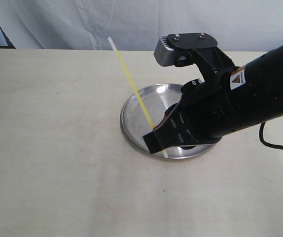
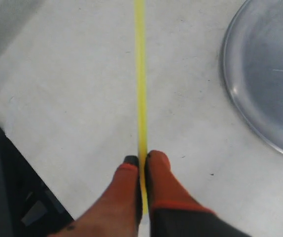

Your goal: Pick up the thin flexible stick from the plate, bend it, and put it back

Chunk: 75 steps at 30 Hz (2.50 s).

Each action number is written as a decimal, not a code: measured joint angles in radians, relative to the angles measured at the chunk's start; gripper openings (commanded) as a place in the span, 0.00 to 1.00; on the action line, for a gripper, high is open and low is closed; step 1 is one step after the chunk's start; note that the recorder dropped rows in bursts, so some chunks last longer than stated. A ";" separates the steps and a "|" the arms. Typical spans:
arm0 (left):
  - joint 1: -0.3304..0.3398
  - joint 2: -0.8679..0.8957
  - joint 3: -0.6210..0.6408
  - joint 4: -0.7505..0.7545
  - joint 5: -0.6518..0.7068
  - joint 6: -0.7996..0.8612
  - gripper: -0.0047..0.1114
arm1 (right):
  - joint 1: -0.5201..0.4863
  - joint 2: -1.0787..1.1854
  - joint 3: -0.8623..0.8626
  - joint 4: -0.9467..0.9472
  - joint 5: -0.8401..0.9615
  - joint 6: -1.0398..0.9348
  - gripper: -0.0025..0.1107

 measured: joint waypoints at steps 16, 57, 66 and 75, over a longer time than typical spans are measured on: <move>0.000 0.032 0.000 -0.040 -0.032 0.016 0.04 | 0.000 0.000 0.000 0.009 0.000 -0.019 0.01; -0.018 0.700 -0.331 0.702 -0.615 -0.351 0.44 | 0.063 0.000 0.000 0.369 0.048 -0.317 0.01; -0.062 0.700 -0.332 0.720 -0.627 -0.351 0.22 | 0.086 0.000 0.000 0.372 0.003 -0.315 0.01; -0.079 0.700 -0.332 0.729 -0.611 -0.351 0.11 | 0.086 0.000 0.000 0.372 -0.047 -0.310 0.01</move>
